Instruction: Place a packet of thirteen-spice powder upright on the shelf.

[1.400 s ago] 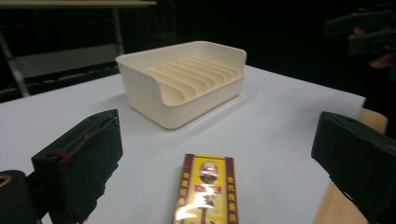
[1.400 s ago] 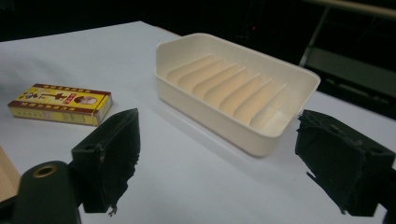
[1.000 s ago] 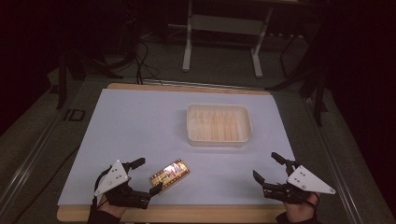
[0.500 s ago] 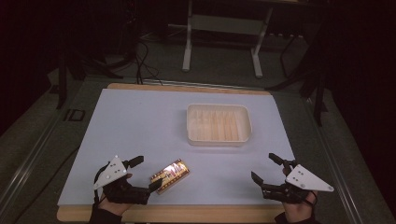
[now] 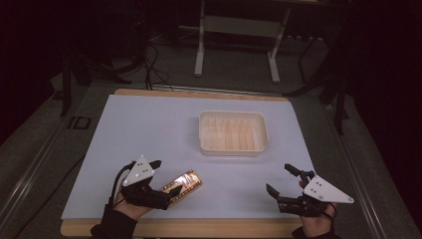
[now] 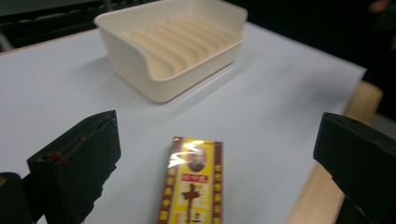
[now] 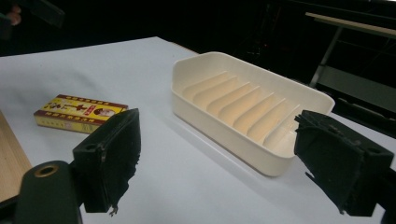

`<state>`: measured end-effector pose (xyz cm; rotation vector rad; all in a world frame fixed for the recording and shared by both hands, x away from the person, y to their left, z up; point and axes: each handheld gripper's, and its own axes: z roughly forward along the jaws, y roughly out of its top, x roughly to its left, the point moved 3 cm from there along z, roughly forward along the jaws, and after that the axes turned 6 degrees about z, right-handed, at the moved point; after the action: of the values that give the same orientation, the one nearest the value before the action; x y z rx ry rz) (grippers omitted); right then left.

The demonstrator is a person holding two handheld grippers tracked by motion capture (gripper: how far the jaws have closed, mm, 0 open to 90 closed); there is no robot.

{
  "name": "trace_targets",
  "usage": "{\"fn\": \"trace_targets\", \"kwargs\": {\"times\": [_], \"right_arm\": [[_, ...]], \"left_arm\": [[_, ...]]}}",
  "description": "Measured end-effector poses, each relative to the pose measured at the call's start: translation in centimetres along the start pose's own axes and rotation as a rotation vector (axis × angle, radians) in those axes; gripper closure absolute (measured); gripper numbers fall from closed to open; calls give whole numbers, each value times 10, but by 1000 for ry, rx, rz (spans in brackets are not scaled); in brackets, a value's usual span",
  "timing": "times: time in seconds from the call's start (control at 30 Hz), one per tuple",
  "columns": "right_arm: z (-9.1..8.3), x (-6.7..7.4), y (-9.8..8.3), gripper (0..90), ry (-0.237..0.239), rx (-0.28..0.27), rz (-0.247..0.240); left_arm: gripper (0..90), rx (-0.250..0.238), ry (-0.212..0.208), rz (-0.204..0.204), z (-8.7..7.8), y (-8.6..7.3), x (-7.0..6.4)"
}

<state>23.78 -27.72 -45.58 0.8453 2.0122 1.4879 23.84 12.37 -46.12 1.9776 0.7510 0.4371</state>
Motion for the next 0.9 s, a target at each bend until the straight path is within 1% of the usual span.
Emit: {"fn": "trace_targets", "kwargs": {"times": [0.07,0.1,0.13,0.2,0.3,0.33,0.4,0.43,0.47,0.5,0.53,0.63,0.67,0.7,0.73,0.77,0.8,0.83,0.87,0.9], "right_arm": [[0,0,0,146,3,-1,3],[0,0,0,146,3,-1,3],[0,0,0,146,4,-1,2],[0,0,-1,146,7,3,5],[1,0,-1,145,13,7,11],[1,0,-2,145,14,7,12],[1,0,-2,145,18,10,11],[1,0,-2,145,18,10,11],[2,0,-2,145,21,11,12],[2,0,-2,145,21,11,12],[2,0,-2,145,23,13,12],[3,0,-3,145,29,14,12],[3,-1,-3,145,31,14,14],[3,-1,-3,145,35,16,20],[3,-1,-3,145,35,16,20],[3,0,-3,145,40,18,24],[3,0,-3,145,40,18,24],[4,0,-4,145,44,19,23],[4,0,-4,145,44,19,23],[4,0,-4,145,47,18,22]], "left_arm": [[14,41,19,5,5,0,-1],[14,70,19,10,9,0,-1],[14,79,29,17,11,0,-2],[22,103,26,33,15,-1,-5],[22,107,33,50,21,-1,-8],[22,110,27,50,23,-2,-8],[31,129,34,74,27,-4,-10],[31,146,31,87,29,-5,-11],[40,157,44,97,31,-6,-12],[40,162,40,99,33,-7,-13],[46,166,44,95,35,-8,-13],[46,156,63,74,41,-11,-13],[46,146,56,66,42,-12,-12],[47,143,59,56,44,-13,-11],[47,144,54,54,45,-14,-11],[59,147,59,60,47,-15,-11],[59,152,84,70,48,-16,-10],[84,161,77,71,50,-18,-10],[84,168,79,61,52,-20,-10],[84,175,82,62,55,-22,-11]]}}
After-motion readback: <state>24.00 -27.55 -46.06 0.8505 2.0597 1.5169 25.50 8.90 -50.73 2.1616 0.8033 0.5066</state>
